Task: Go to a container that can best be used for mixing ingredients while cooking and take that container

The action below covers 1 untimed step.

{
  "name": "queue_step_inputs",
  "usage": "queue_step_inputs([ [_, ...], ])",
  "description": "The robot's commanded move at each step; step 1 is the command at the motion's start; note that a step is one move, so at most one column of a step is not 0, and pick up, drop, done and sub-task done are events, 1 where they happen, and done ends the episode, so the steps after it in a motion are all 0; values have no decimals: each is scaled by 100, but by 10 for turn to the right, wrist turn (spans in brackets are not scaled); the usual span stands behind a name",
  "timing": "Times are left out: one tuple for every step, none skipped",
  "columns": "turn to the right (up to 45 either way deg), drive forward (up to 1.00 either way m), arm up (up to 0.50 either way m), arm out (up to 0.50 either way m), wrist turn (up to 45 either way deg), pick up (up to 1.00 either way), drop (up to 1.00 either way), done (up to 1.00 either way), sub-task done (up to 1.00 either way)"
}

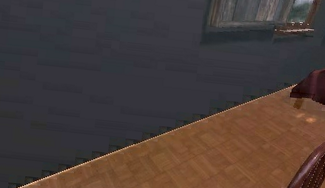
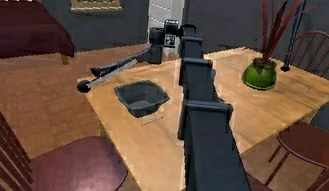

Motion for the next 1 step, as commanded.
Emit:
queue_step_inputs([
  [0, 0, 0, 0, 450, 0, 0, 0, 0],
])
